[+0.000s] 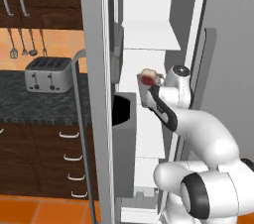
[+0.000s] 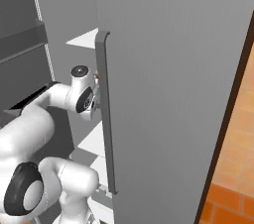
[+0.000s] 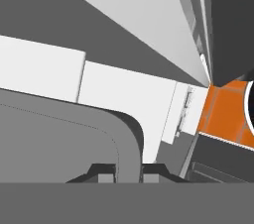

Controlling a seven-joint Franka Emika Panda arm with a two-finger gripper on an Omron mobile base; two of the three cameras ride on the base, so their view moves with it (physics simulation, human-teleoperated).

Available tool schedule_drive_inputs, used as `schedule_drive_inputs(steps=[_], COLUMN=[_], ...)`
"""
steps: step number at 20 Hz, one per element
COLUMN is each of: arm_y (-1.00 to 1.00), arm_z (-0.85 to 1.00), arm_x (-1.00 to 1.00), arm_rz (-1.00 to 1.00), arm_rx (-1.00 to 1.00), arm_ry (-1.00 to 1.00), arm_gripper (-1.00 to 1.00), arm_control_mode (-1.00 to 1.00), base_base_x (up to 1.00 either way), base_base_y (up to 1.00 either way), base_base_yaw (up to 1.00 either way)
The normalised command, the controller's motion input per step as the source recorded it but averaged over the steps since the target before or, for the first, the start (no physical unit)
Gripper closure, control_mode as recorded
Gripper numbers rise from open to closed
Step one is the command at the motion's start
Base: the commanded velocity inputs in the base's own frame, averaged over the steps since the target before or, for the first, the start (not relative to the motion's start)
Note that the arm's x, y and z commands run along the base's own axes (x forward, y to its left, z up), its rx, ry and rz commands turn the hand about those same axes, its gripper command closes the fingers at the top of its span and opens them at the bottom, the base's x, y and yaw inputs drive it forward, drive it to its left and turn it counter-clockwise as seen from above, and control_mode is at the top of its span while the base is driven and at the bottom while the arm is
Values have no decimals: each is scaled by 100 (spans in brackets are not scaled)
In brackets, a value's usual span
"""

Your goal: Take the meat container that has the steak and place it on the second highest rack of the freezer. Then take the vegetable container that has the lemon and bell pepper and place it on the highest rack of the freezer.

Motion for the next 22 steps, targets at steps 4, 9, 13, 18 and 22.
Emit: schedule_drive_inputs(steps=[4, 9, 13, 18, 22], arm_y=[0, -4, -8, 0, -6], arm_z=[-19, -6, -6, -41, -15], arm_x=[14, 48, 50, 3, 47], arm_rz=[-1, -2, -1, 0, 0], arm_rx=[0, 0, 0, 0, 0], arm_ry=[1, 1, 4, 0, 0], arm_gripper=[100, 100, 100, 100, 100], arm_control_mode=[-100, -100, -100, -100, -100], base_base_x=[0, 0, 0, 0, 0], base_base_y=[0, 0, 0, 0, 0], base_base_yaw=[0, 0, 0, 0, 0])
